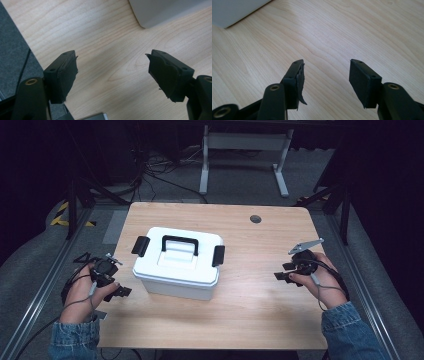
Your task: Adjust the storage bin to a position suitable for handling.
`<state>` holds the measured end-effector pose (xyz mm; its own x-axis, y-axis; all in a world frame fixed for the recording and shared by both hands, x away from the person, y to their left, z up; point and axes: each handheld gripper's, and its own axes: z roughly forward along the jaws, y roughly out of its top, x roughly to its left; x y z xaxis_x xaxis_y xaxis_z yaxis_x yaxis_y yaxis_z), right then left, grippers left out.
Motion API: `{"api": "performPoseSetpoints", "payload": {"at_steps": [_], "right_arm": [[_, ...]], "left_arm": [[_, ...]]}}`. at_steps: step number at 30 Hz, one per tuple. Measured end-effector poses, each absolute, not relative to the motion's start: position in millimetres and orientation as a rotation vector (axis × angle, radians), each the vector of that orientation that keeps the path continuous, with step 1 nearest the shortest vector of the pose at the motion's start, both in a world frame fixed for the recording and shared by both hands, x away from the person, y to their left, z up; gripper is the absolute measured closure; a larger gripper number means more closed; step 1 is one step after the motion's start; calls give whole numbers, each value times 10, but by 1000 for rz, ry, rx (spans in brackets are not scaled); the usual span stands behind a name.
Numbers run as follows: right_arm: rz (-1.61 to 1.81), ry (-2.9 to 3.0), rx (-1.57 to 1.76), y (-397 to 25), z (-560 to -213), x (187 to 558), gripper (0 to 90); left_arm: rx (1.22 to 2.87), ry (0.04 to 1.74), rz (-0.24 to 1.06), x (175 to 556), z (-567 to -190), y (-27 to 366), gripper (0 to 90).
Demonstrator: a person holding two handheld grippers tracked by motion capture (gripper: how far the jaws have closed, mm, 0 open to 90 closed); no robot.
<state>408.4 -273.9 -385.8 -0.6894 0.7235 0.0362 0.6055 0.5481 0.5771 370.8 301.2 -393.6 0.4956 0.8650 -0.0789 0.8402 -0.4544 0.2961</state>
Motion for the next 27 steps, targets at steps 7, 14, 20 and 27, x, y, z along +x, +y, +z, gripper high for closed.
{"api": "performPoseSetpoints", "payload": {"at_steps": [7, 14, 20, 27], "right_arm": [[869, 2559, 1101, -2668, -3719, 4088, 442], [929, 2570, 1048, -2549, -3528, 4108, 449], [978, 2577, 1003, -2408, -3316, 4146, 450], [1027, 2589, 940, -2185, -3082, 4197, 453]], "left_arm": [[2405, 1461, 129, 3688, -3871, 3037, 238], [2402, 1462, 117, 3706, -3865, 3034, 238], [2422, 1443, 108, 3724, -3866, 3017, 238], [2412, 1444, 114, 3724, -3866, 3003, 238]]}}
